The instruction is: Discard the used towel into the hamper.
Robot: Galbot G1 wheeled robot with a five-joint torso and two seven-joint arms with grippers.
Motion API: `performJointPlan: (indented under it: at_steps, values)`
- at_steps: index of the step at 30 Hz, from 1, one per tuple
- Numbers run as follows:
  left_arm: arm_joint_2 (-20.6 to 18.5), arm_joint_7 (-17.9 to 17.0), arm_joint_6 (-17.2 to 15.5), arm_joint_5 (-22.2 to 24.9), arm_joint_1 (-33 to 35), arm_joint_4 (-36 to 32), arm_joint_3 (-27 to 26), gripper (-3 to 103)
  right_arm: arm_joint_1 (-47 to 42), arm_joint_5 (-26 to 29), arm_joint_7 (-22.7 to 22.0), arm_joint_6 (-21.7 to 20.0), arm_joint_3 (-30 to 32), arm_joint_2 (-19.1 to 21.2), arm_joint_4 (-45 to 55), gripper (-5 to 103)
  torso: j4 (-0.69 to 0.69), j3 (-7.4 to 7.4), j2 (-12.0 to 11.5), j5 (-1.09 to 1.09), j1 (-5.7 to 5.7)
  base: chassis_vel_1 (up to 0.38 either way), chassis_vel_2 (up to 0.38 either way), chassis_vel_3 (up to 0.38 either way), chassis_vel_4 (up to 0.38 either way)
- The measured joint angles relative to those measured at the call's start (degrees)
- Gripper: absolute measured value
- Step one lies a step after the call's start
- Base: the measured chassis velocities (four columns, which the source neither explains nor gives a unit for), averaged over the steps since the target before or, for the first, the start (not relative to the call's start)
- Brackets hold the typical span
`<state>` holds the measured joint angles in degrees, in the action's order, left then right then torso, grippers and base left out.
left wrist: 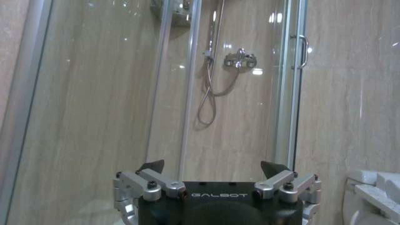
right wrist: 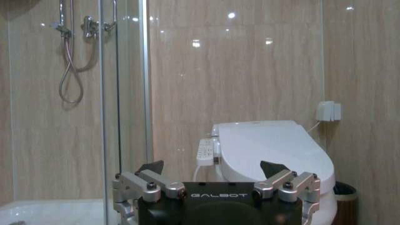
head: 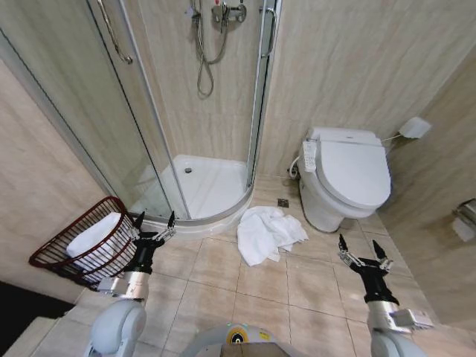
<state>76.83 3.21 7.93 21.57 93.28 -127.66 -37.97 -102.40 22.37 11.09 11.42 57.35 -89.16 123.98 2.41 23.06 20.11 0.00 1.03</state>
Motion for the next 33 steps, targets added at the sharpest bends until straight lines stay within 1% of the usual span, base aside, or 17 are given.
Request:
performJointPlan:
  at_steps: [18, 28, 30, 33]
  values:
    - [0.0, 0.0, 0.8, 0.9, 0.1, 0.7, -0.7, 100, 0.1, -0.6, 0.7, -0.1, -0.1, 0.0, -0.3, 100, 0.0, 0.0, 0.0, 0.0, 0.01, -0.049, 0.051, 0.053, -0.048]
    - [0.1, 0.6, 0.3, 0.8, 0.0, 0.4, -0.3, 100, -0.1, -0.1, 0.7, 0.2, 0.1, 0.2, -0.5, 100, 0.0, 0.0, 0.0, 0.01, 0.01, -0.083, 0.089, 0.074, -0.083]
    - [0.1, 1.7, 0.1, 0.8, 0.4, 0.3, -0.2, 100, -0.1, -0.1, 0.7, 0.3, 0.1, 0.2, -0.6, 100, -0.01, 0.01, 0.0, 0.0, 0.01, -0.092, 0.074, 0.078, -0.082]
    - [-0.7, 9.1, 0.2, 1.0, 1.6, 0.3, -0.3, 100, -0.1, 0.1, 0.7, 0.3, 0.2, 0.4, -0.8, 100, 0.0, 0.0, 0.0, 0.0, 0.0, -0.086, 0.07, 0.064, -0.092]
